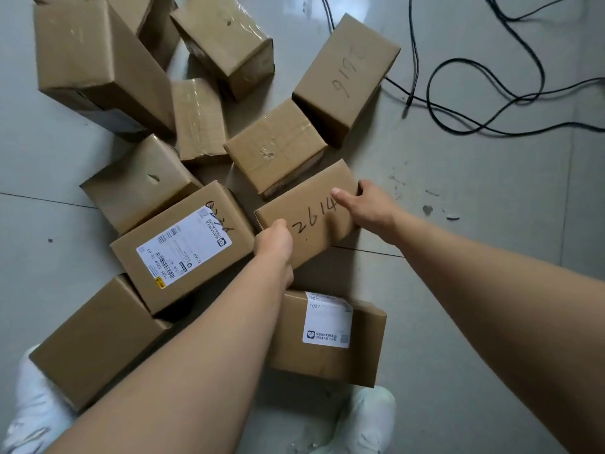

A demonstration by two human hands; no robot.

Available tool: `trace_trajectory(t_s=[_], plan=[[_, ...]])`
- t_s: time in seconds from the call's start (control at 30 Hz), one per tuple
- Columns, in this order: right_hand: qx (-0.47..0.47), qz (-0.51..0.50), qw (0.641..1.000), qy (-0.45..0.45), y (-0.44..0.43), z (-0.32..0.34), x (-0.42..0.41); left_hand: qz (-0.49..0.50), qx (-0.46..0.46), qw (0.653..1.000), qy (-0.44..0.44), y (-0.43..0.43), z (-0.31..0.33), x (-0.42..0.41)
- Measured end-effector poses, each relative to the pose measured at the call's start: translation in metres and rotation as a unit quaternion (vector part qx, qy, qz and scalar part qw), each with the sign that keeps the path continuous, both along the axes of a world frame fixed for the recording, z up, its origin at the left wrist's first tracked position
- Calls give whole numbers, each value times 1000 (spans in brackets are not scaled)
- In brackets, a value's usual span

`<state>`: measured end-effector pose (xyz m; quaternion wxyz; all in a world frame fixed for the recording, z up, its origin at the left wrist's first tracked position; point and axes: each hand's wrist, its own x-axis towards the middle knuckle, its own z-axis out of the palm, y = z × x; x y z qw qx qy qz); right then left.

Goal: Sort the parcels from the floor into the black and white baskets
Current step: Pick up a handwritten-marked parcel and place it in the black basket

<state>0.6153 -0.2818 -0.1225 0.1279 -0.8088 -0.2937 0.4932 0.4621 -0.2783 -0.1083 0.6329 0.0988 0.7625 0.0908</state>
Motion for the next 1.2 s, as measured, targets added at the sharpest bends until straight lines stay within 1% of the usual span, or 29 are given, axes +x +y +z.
trace_trajectory(t_s=[0.07,0.17,0.33,0.4,0.53,0.7,0.83,0.93,1.0,1.1,1.2], plan=[[-8,-8,1000,-6,0,5,0,-5,4,1000,-10,1,2,-1],[-17,-29,999,-33,1,32,0,-18,5,1000,-19,4,23,1],[-1,-64,994,-92,11,120,2,-29,9,999,-37,24,103,0],[24,-81,991,-107,24,166,-3,-29,27,999,-37,41,146,-6],[103,-129,982,-90,60,270,-22,-34,70,996,-39,86,245,-26],[184,-160,967,-79,112,411,-63,-51,179,982,-16,157,386,-65],[263,-205,942,-41,146,521,-110,-84,290,953,18,207,502,-118],[308,-225,924,-25,159,593,-150,-138,358,922,62,229,579,-167],[343,-233,910,-19,163,636,-179,-138,397,906,53,240,623,-198],[387,-246,888,-19,168,693,-224,-132,422,897,10,244,681,-238],[410,-242,879,-19,174,745,-270,-129,443,887,-2,248,735,-280]])
